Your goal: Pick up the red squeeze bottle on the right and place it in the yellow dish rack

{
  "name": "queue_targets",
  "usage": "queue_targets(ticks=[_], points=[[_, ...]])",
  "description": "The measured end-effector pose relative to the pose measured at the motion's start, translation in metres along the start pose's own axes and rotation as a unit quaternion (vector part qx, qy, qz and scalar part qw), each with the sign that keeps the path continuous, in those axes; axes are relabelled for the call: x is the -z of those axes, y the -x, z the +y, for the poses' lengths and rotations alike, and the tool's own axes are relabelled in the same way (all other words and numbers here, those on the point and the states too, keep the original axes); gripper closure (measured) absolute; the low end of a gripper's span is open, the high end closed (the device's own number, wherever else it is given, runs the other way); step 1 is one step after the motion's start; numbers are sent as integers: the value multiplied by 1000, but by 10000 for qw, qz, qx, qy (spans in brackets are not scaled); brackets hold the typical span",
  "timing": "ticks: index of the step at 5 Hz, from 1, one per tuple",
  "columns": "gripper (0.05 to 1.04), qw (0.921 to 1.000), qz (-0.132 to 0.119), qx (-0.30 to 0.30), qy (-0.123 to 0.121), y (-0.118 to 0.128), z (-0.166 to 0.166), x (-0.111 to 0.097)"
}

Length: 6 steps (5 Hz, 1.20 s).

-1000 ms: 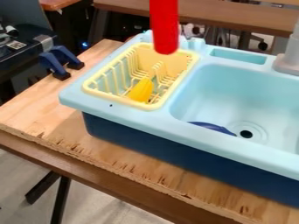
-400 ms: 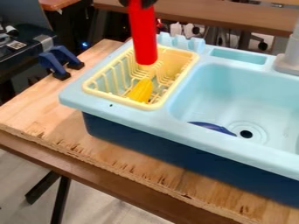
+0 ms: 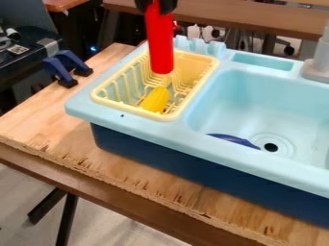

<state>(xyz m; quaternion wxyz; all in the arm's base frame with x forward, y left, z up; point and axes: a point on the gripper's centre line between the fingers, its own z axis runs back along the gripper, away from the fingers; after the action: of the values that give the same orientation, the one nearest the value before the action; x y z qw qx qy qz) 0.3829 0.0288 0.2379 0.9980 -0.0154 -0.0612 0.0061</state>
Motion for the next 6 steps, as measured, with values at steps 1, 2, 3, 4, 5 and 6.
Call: queue_targets(ticks=[1, 2, 3, 4, 5, 6], points=[[530, 9999, 151, -14, -3, -6, 6, 7], [530, 9993, 347, -109, 5, -7, 15, 15], [530, 9991, 377, -160, 56, -12, 20, 20], [530, 9991, 381, -192, 76, -20, 24, 27], [530, 9992, 364, -132, 76, -24, 26, 32], [530, 9995, 319, -39, 65, -30, 27, 35]])
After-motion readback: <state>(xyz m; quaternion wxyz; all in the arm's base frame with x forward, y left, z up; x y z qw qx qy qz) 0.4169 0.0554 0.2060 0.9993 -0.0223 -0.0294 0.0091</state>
